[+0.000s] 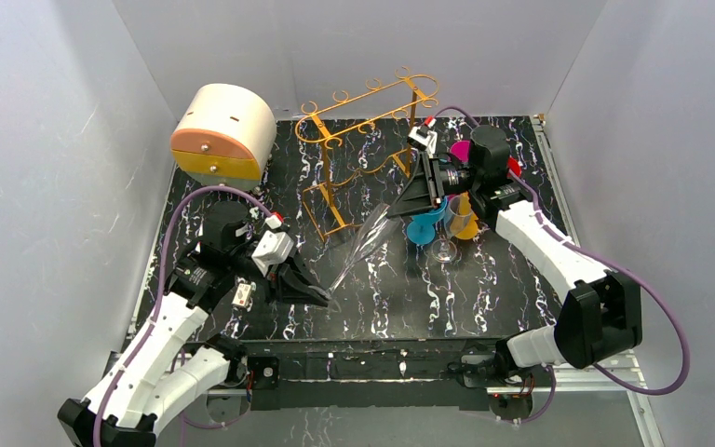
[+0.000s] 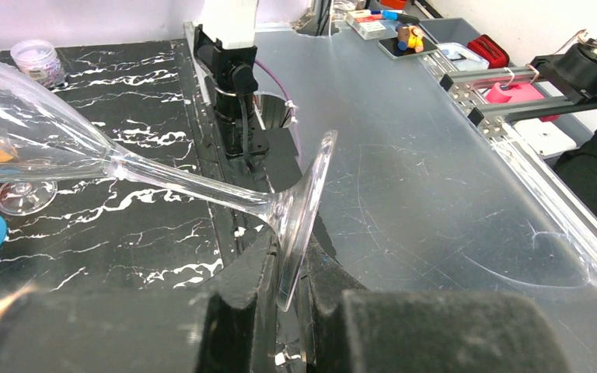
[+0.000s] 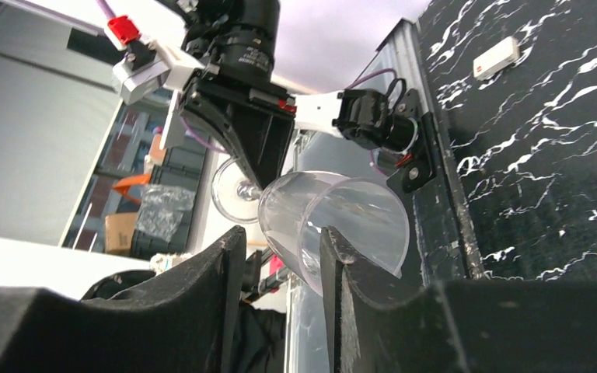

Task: Take the wine glass off the wine glass rack
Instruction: Place the wine glass at the center of the board.

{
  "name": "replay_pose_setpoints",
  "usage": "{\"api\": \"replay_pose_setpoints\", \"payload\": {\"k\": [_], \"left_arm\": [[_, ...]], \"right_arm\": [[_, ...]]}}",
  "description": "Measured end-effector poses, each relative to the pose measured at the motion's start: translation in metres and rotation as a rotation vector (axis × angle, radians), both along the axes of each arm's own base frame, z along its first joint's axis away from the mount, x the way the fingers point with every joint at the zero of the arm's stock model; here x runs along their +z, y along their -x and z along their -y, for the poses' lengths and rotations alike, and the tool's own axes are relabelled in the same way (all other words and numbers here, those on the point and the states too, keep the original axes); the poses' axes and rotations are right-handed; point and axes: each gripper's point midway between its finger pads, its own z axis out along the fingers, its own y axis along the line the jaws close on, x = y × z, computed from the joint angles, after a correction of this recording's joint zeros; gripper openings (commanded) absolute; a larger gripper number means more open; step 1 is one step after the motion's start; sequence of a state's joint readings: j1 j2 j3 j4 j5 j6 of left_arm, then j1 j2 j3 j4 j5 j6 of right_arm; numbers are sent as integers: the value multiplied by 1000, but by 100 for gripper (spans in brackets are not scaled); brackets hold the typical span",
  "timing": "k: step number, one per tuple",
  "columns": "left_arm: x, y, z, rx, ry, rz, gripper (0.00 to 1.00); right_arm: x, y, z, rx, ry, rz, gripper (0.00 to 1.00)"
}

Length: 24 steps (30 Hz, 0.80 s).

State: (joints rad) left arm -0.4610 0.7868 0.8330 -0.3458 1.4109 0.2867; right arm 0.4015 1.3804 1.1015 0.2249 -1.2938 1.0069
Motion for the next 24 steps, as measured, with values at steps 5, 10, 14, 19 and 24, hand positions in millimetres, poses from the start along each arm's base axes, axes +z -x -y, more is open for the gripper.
{"api": "replay_pose_setpoints", "payload": {"k": [5,10,14,19,24], "left_arm": [[1,3,0,-34,15,5,0],[0,4,1,-51,21,8,0],[1,3,2,-51,22,13,0],[1,4,1,-52,18,6,0],[-2,2,1,-21,-3,-3,50]], "right_arm": [[5,13,1,73,-14,0,35],[8,22,2,119,-16,-8,35],[8,24,2,131,-18,-7,25],[10,29,4,153,-13,-31,1],[17,35,7,162,-15,-32,1]]}}
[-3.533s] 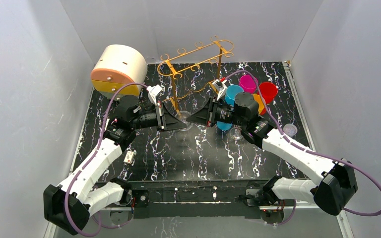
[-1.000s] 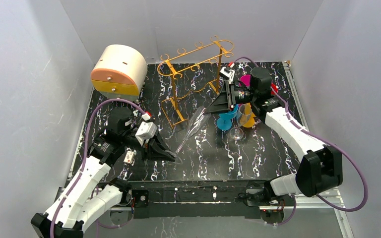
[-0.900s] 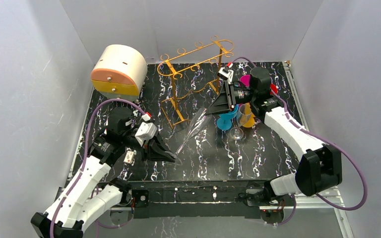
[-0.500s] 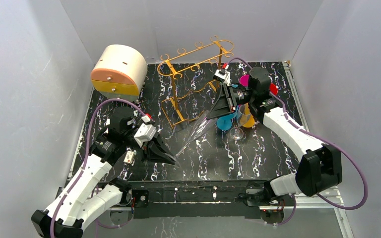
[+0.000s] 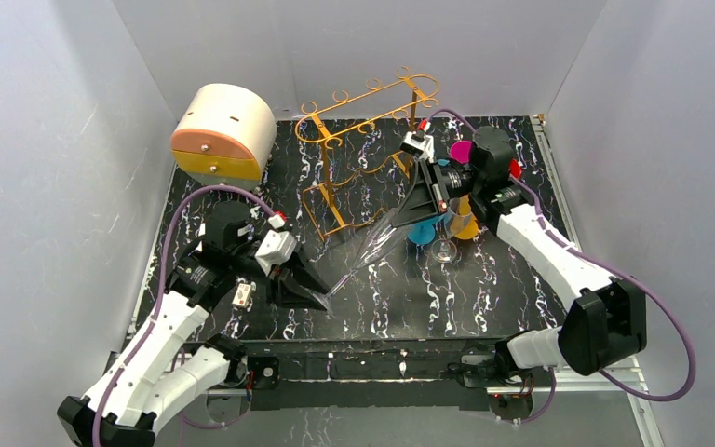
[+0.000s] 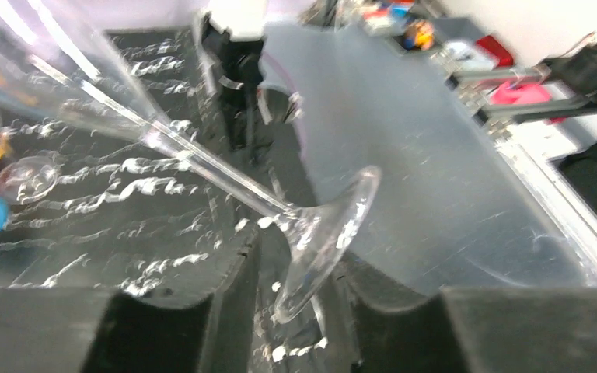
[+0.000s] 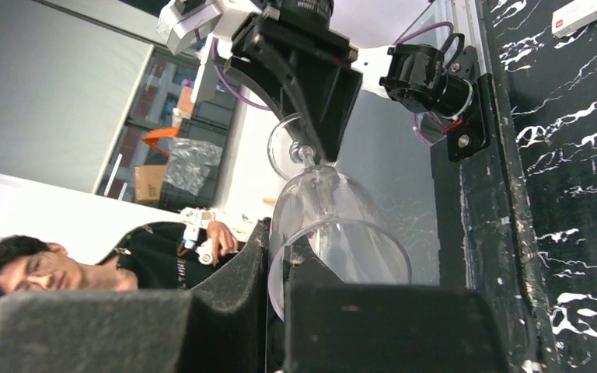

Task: Take the wine glass off the wine glass rack
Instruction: Place the wine glass at the center of the board.

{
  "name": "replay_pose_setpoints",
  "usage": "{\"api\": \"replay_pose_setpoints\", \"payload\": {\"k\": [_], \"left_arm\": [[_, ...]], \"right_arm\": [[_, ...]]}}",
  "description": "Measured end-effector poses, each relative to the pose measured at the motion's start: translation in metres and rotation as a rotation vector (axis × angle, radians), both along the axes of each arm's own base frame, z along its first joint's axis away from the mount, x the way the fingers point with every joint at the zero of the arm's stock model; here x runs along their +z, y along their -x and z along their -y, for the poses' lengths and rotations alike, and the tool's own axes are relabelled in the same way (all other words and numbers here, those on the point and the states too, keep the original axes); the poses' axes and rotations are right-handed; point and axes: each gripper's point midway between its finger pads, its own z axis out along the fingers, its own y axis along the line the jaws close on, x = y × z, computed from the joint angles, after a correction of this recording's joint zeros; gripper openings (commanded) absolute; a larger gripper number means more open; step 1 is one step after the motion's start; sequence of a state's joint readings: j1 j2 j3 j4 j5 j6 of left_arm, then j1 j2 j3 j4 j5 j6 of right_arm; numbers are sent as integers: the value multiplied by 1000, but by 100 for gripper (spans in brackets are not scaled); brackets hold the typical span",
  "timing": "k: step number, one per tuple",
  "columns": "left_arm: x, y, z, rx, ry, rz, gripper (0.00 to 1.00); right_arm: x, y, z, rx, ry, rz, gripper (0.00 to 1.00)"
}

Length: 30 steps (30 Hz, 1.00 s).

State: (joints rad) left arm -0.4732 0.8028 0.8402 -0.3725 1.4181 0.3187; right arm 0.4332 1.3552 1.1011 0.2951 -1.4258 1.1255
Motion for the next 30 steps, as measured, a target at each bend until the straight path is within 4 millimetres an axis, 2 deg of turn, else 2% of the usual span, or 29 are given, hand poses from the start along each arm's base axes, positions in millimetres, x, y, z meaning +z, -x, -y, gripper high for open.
{"api": "replay_pose_setpoints", "payload": {"k": [2,3,7,13,17,21,30], "left_arm": [[-4,-9,1,55,-27,-1,92],[-6,-14,2,83,-39,1,98],[-10,-25,1,169,-74,8,98],[-11,-30,-7,278,-98,68,98],[-24,-37,-11,337,-160,44,98],[-34,-47,-13,383,-208,21,98],[-50,-62,-15,446,-280,-2,98]], "right_arm": [[3,3,1,-3,-7,17,1],[4,4,0,-4,-12,28,1],[0,8,-3,-19,-17,72,1],[-6,0,-6,-113,59,79,1],[-14,-5,-4,-196,134,104,1],[-32,-23,-1,-340,231,215,1],[-50,-51,18,-538,429,371,1]]}}
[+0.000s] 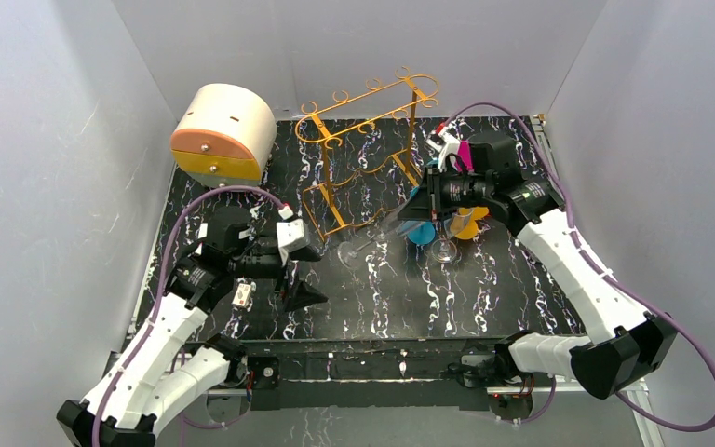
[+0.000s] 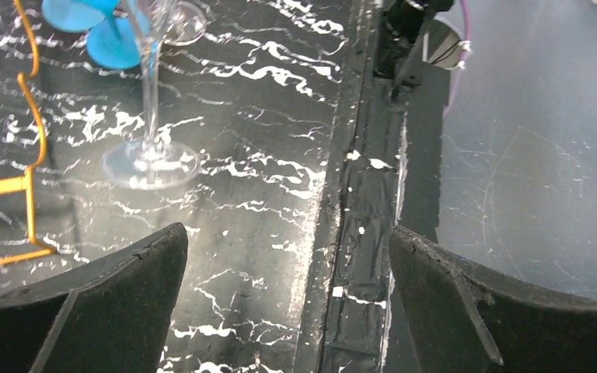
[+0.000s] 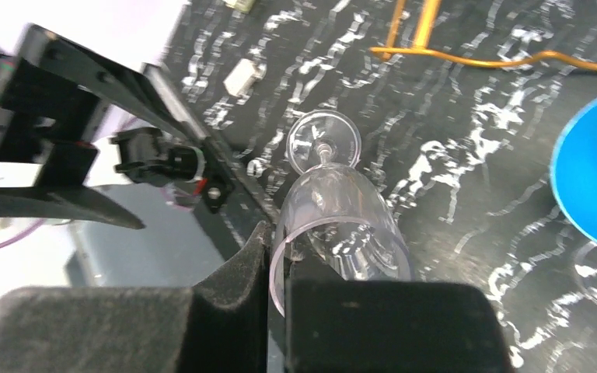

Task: Take the wine glass off the wine glass rack
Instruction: Place the wine glass at the center of the board.

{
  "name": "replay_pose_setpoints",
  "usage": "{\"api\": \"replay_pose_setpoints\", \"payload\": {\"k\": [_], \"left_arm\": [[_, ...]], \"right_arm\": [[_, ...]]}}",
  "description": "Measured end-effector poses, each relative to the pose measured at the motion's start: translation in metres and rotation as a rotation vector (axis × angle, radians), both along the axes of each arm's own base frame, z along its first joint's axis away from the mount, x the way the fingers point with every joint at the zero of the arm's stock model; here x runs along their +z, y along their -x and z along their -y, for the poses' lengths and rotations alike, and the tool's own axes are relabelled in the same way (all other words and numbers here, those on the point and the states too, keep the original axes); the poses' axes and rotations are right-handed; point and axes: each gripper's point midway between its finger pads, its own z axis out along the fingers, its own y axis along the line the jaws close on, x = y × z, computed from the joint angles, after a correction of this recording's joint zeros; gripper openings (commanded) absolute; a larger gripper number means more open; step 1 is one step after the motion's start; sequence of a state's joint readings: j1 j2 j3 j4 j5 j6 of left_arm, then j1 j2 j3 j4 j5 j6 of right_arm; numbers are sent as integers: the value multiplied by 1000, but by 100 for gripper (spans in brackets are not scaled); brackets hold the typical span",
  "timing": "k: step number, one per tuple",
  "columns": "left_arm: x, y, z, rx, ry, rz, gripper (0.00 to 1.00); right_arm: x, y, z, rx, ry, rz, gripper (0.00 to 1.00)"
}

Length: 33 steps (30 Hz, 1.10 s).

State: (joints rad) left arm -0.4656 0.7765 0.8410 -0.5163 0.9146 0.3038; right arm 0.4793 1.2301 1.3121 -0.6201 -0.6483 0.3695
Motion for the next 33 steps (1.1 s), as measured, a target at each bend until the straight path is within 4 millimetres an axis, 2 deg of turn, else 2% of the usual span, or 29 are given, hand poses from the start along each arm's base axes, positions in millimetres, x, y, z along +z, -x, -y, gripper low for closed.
{"api": "replay_pose_setpoints", "payload": {"k": [3,8,13,19,25,33], "left_arm": [[-9,-14,-4,78,-48,-21,98],[-26,-50,-18,321,-139,-74,98],[-26,-85,-38,608,-161,-92,98],[-35,-120,-89,1048,-250,-160,98],[-22,-132,-113,1229,-289,-152,98],[-6,-136,-126,1297,-311,-121,98]], "right_arm": [[-19,-5,4,-57,120,40,1],[-56,0,3,-93,353,99,1],[-93,-10,8,-150,549,108,1],[-94,-33,15,-247,625,157,1],[-95,-45,19,-285,686,165,1],[-97,-42,19,-241,732,137,26]]}}
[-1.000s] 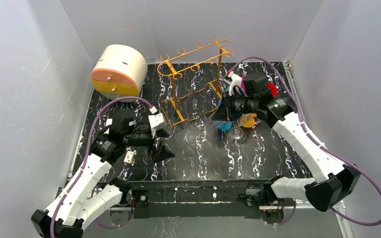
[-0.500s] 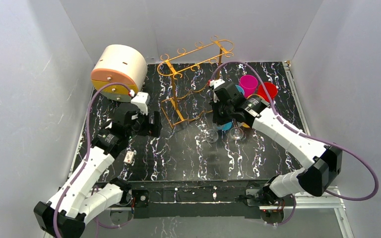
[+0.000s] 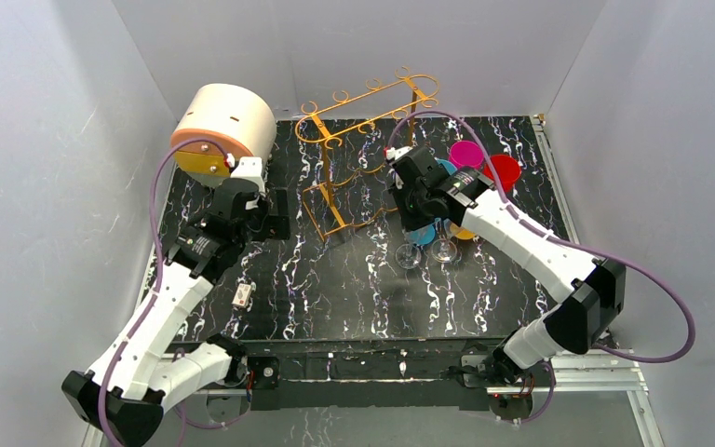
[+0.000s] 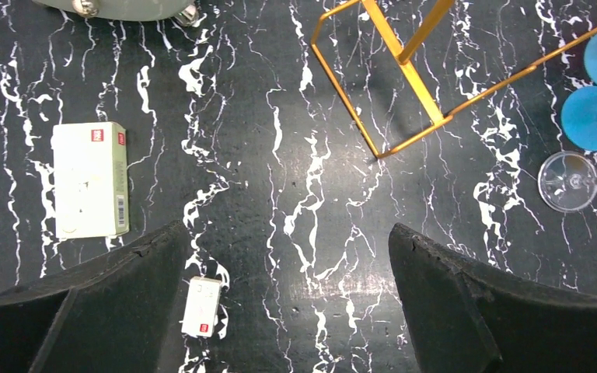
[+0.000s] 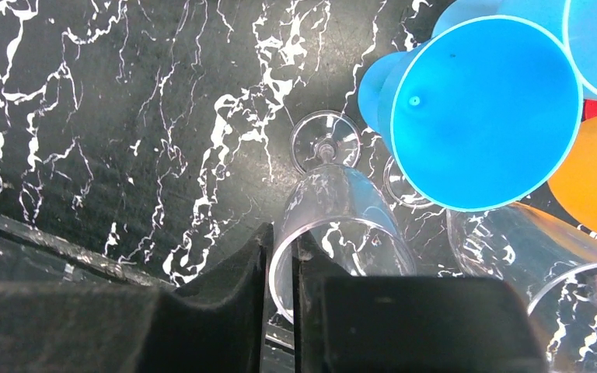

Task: Take the wine glass off the wine glass rack
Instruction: Place the wine glass at the center of the board, then reset both arms

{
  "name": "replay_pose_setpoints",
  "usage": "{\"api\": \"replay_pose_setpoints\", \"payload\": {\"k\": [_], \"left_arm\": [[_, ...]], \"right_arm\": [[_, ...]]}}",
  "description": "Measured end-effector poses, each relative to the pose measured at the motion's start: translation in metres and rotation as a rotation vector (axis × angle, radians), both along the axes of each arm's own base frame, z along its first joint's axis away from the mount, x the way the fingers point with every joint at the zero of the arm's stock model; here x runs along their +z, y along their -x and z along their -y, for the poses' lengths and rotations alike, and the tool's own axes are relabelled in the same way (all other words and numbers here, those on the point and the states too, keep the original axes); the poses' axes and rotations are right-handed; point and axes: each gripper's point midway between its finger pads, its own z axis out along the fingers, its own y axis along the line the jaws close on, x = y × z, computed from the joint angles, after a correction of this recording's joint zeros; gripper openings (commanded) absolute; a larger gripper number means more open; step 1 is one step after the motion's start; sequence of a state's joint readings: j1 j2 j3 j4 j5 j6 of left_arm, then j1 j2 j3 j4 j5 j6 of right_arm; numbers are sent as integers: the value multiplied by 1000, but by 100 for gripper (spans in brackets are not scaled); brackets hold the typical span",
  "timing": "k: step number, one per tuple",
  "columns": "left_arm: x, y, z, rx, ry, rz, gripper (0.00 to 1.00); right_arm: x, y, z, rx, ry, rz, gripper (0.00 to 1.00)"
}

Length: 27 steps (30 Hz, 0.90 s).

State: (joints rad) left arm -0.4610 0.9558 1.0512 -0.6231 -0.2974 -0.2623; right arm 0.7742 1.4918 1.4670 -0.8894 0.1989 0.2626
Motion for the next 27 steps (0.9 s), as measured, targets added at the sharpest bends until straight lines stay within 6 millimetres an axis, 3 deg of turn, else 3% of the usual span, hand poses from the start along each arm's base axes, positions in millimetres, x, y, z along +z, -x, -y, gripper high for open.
{"api": "replay_pose_setpoints", "payload": {"k": [1,9,19,27], "left_arm": [[1,-1,-1,5,-5,-2,98],[3,-9,-8,51,-54,-26,98],[20,-22,-26,131,-91,-7,98],[25,-44,-52,183,-81,-60,98]], "right_arm": [[0,1,0,4,3,-7,34],[5,2,-7,28,-1,-40,63],[40,-9,-16,26,-77,47,96],[89,-43,11,-127,-143,261,99]]}}
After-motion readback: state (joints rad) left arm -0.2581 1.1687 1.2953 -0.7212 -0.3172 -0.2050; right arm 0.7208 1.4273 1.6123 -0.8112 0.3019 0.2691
